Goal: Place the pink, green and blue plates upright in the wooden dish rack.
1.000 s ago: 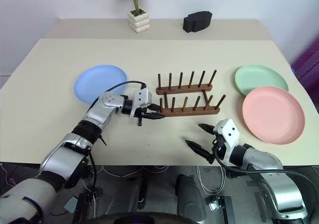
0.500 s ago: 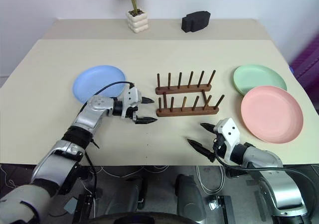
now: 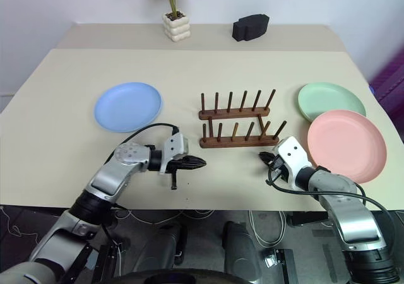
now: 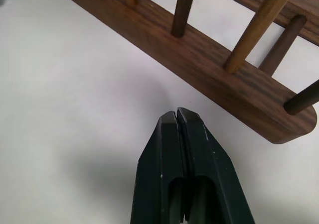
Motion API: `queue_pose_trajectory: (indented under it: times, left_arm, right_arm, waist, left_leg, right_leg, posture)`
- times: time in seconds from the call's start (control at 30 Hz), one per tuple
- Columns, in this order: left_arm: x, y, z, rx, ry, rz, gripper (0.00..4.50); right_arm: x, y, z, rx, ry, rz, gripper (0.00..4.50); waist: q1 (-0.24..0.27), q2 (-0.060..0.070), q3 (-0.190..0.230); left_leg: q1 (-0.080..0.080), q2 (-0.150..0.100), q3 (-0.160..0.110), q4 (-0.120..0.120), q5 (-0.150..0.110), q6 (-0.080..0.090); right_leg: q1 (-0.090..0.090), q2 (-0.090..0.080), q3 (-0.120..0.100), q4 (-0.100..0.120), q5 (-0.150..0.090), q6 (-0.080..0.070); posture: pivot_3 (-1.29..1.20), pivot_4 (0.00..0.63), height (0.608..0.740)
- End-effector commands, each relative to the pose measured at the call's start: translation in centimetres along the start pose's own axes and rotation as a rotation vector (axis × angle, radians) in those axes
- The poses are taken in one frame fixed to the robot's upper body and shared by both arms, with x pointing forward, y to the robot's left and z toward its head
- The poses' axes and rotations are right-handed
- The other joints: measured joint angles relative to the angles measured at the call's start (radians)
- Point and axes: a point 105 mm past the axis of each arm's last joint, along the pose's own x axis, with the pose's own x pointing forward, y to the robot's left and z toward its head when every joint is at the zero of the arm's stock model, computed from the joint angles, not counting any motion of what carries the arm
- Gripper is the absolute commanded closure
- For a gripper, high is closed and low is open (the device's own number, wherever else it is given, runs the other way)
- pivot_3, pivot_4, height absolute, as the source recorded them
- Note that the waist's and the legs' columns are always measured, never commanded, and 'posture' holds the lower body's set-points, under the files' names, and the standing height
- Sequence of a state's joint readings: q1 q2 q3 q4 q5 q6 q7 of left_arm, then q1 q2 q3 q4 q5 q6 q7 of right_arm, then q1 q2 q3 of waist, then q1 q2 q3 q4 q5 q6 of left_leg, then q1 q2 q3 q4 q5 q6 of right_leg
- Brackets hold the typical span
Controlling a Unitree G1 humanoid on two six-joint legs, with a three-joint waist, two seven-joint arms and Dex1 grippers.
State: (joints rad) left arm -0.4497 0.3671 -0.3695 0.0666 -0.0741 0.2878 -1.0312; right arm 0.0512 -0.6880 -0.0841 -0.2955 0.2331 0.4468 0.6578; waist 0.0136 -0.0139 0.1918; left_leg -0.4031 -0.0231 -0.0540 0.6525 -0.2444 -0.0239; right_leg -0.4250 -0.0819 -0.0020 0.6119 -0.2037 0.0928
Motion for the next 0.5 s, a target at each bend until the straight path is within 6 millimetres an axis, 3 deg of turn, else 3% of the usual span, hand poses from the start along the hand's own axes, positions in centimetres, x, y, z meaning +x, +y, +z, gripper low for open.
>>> queue_pose_trajectory:
  times: [0.03,0.2,0.5]
  left_arm:
    - [1.5,0.6,-0.1,0.060,0.041,0.052,4.45]
    - [2.6,1.4,0.0,0.049,0.039,0.123,4.45]
    - [1.8,3.4,-0.3,0.033,0.044,0.249,4.45]
  right_arm:
    - [0.1,-1.3,0.1,-0.060,0.039,-0.070,4.50]
    - [0.8,-2.6,0.2,-0.097,0.070,-0.141,4.50]
    - [2.9,-4.0,1.3,-0.191,0.047,-0.224,4.50]
  waist:
    - [0.000,0.000,0.000]
    - [0.000,0.000,0.000]
    - [-0.003,0.000,-0.001]
  left_leg:
    - [0.000,0.000,0.000,0.000,0.000,0.000]
    - [0.000,0.000,0.000,0.001,0.000,0.000]
    - [0.001,0.000,0.000,0.001,0.000,0.000]
  right_leg:
    - [0.000,0.000,0.000,0.000,0.000,0.000]
    - [0.001,0.000,0.000,0.000,-0.001,0.001]
    - [0.001,0.000,0.000,0.000,0.000,0.001]
  posture:
    - [0.00,0.150,0.736]
    - [0.00,0.150,0.736]
    - [0.00,0.150,0.736]
